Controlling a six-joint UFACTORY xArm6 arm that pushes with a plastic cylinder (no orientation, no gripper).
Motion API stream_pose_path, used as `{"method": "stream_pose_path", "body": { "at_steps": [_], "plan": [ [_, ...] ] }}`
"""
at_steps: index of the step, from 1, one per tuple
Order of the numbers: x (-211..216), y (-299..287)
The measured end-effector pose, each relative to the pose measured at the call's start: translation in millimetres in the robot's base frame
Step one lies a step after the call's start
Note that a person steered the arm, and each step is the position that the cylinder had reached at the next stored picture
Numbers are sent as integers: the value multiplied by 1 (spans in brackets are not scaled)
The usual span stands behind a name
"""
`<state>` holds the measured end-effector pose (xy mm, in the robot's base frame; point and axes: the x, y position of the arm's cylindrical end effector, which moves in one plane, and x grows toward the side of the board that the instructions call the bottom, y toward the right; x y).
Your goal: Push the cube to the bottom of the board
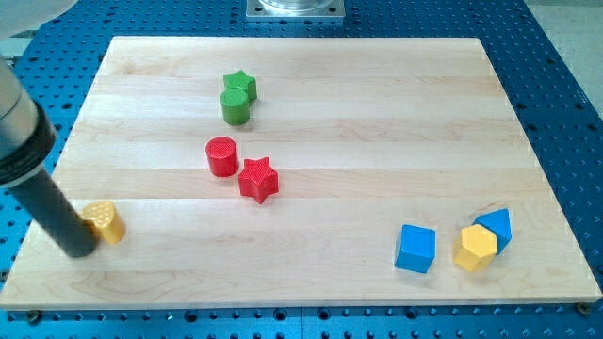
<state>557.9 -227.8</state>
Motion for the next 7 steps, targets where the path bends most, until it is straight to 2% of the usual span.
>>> {"method": "stream_pose_path", "body": {
  "at_steps": [1, 2, 3, 4, 5, 6, 7],
  "plan": [
    [-22, 44],
    [-61, 104],
    [-55, 131],
    [17, 163],
    [52, 230],
    [61, 323],
    [41, 396]
  ]
}}
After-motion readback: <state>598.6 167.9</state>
